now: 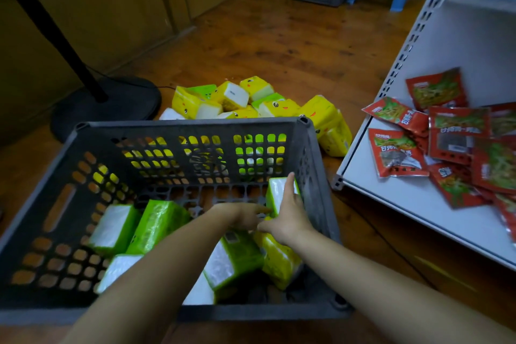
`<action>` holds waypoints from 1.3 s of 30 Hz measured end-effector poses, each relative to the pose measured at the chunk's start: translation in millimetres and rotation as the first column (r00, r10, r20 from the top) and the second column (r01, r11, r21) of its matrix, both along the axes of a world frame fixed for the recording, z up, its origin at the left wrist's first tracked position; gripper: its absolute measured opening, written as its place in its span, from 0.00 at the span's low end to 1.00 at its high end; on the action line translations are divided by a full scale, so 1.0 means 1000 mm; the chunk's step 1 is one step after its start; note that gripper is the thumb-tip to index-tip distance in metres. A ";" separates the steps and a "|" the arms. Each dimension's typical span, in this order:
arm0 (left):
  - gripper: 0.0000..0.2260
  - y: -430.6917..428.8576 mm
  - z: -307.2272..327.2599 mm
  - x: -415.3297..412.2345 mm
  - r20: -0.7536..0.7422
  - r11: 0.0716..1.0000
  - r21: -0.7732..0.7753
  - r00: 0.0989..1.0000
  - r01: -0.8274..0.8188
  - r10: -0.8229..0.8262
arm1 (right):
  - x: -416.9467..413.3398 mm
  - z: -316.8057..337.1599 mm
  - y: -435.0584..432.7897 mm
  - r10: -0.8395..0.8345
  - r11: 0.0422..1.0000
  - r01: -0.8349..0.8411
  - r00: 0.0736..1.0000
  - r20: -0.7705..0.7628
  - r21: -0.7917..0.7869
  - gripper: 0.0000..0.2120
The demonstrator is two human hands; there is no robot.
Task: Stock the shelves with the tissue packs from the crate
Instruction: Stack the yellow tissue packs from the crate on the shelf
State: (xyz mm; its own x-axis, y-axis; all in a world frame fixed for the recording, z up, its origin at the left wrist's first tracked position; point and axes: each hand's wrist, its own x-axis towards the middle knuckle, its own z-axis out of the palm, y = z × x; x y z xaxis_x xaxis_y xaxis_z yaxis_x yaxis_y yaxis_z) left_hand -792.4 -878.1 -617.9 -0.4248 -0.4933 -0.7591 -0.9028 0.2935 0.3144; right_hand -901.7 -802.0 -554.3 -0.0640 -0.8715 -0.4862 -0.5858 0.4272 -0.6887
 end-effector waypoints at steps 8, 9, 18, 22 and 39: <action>0.35 -0.004 -0.016 0.010 -0.092 0.998 -0.032 0.995 -0.047 0.044 | 0.002 0.009 0.004 -0.022 0.997 0.027 0.998 0.062 -0.072 0.56; 0.36 -0.004 -0.015 0.010 -0.117 0.998 -0.037 0.992 -0.057 0.053 | 0.002 0.010 0.004 -0.021 0.996 0.026 0.997 0.069 -0.081 0.57; 0.40 -0.012 0.000 0.009 -0.348 0.971 -0.061 0.916 -0.232 0.197 | 0.002 0.010 0.006 0.033 0.998 -0.030 0.998 0.050 -0.049 0.60; 0.36 -0.018 0.010 0.021 -0.373 0.951 -0.115 0.900 -0.286 0.226 | 0.002 0.008 0.007 0.057 0.998 -0.057 0.998 0.012 0.014 0.60; 0.41 -0.025 0.005 0.067 -0.371 0.928 -0.051 0.870 -0.369 0.325 | 0.009 -0.005 0.000 0.095 0.990 -0.094 0.995 0.010 -0.104 0.60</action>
State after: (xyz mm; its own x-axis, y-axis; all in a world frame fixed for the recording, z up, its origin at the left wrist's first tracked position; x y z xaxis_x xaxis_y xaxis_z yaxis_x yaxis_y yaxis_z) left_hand -725.3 -903.1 -613.4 -0.4363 -0.7336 -0.5210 -0.7907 0.0362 0.6112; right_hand -892.7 -802.4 -559.2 0.0277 -0.9190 -0.3932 -0.6092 0.2963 -0.7356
